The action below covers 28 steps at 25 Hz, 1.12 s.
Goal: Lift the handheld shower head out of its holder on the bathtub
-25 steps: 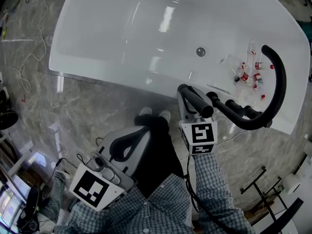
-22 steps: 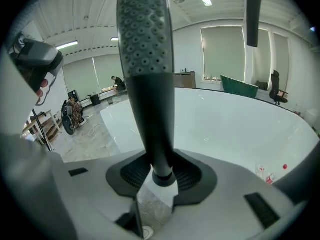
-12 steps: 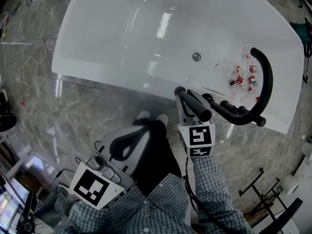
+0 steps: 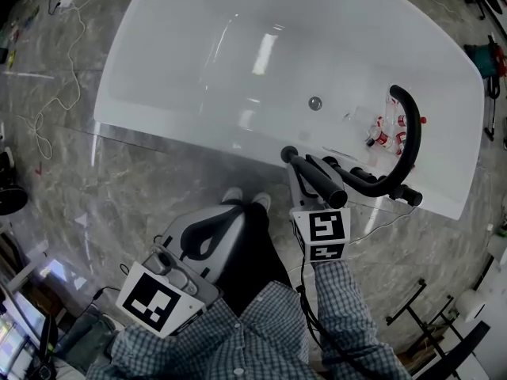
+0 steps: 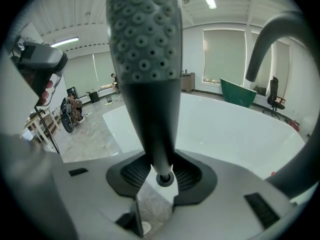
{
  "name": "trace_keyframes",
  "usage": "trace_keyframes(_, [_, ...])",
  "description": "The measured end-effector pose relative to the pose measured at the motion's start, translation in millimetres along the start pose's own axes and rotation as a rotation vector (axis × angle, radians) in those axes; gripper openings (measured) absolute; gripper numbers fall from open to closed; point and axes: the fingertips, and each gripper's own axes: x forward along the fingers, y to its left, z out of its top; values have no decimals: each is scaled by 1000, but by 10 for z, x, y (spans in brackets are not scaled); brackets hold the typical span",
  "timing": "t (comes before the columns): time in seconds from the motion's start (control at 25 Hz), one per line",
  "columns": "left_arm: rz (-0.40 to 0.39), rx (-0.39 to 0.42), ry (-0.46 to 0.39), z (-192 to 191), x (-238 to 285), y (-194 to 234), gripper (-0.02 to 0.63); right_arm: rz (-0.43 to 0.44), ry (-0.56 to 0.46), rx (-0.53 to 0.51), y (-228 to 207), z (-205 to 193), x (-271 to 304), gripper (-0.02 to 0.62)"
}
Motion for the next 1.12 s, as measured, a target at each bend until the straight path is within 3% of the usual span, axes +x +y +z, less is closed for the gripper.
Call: trace_keyframes(1.12, [-19, 88, -69, 574, -497, -270, 2, -35, 4, -6, 164, 562, -788, 133])
